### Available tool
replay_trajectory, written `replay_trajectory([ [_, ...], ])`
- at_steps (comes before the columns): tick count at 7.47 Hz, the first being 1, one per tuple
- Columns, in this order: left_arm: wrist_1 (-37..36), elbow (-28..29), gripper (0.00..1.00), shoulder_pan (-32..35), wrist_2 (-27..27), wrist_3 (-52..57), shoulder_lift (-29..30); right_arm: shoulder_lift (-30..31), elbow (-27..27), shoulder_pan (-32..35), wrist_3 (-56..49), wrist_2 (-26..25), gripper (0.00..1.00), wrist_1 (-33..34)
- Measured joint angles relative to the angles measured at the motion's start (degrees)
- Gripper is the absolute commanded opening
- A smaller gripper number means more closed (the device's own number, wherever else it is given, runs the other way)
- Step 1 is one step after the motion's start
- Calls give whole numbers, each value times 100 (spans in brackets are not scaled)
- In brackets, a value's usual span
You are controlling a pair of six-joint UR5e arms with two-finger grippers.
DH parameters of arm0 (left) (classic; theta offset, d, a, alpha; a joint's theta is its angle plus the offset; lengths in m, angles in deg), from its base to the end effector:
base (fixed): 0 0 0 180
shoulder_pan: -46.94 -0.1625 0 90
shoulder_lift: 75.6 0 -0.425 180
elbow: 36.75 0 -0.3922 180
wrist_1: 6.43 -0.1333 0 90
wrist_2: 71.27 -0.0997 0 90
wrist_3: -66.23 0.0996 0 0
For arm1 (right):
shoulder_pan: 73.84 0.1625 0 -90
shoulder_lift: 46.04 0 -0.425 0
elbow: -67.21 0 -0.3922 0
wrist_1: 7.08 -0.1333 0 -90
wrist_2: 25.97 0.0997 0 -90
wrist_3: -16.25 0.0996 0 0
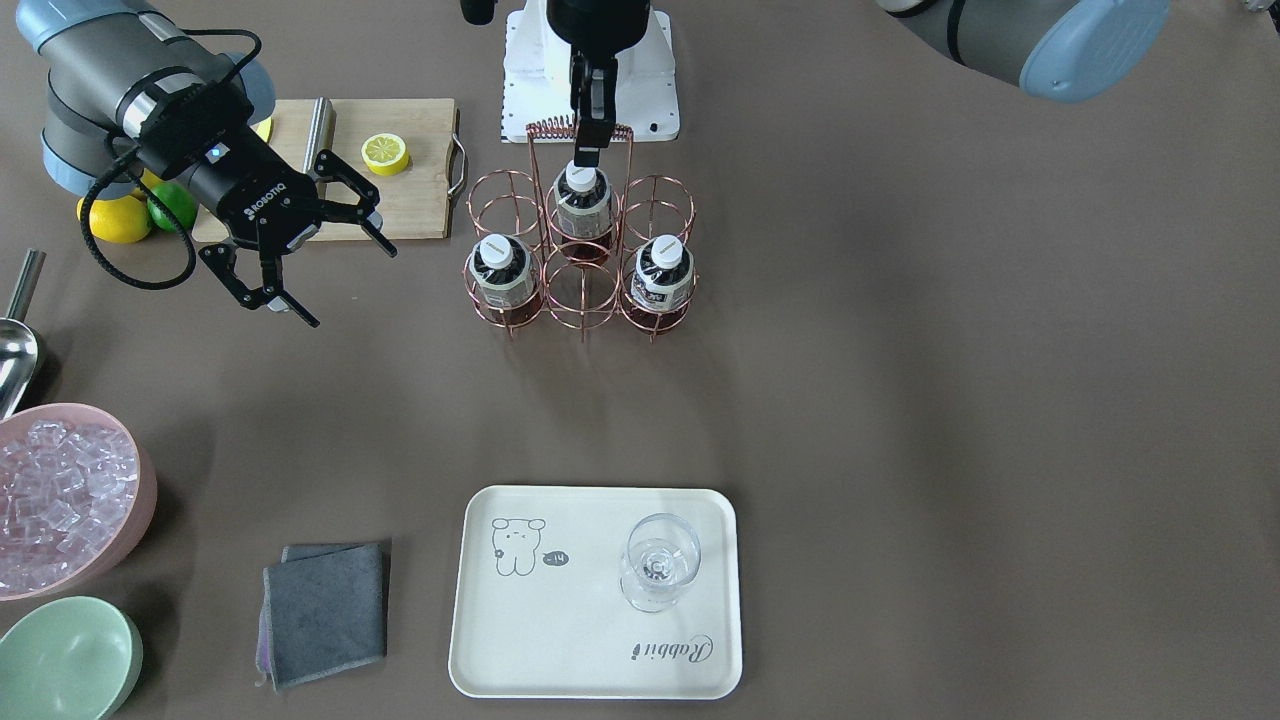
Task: Take tea from basket to plate
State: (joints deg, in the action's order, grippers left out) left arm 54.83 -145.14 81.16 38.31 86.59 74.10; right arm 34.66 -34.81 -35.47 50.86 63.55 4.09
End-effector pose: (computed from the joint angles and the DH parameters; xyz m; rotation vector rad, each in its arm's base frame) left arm 0.4267 -0.4111 -0.0213 0.7801 0.6159 1.3752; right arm -0.3201 -0.4245 0.3236 1.2834 -1.1934 -0.2098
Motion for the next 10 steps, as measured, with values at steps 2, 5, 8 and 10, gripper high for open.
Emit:
replay_trajectory([
  [2, -18, 46, 0, -10, -15, -117, -33, -56, -69, -170, 200, -113, 99, -1],
  [5, -16, 122, 0, -12, -75, -136, -45, -132, -96, -663, 225, -594, 100, 58],
  [8, -16, 141, 0, -12, -134, -133, -53, -140, -97, -1033, 93, -1068, 100, 66],
  [10, -2, 142, 0, -12, -138, -125, -83, -264, -108, -1246, 82, -1320, 100, 182],
])
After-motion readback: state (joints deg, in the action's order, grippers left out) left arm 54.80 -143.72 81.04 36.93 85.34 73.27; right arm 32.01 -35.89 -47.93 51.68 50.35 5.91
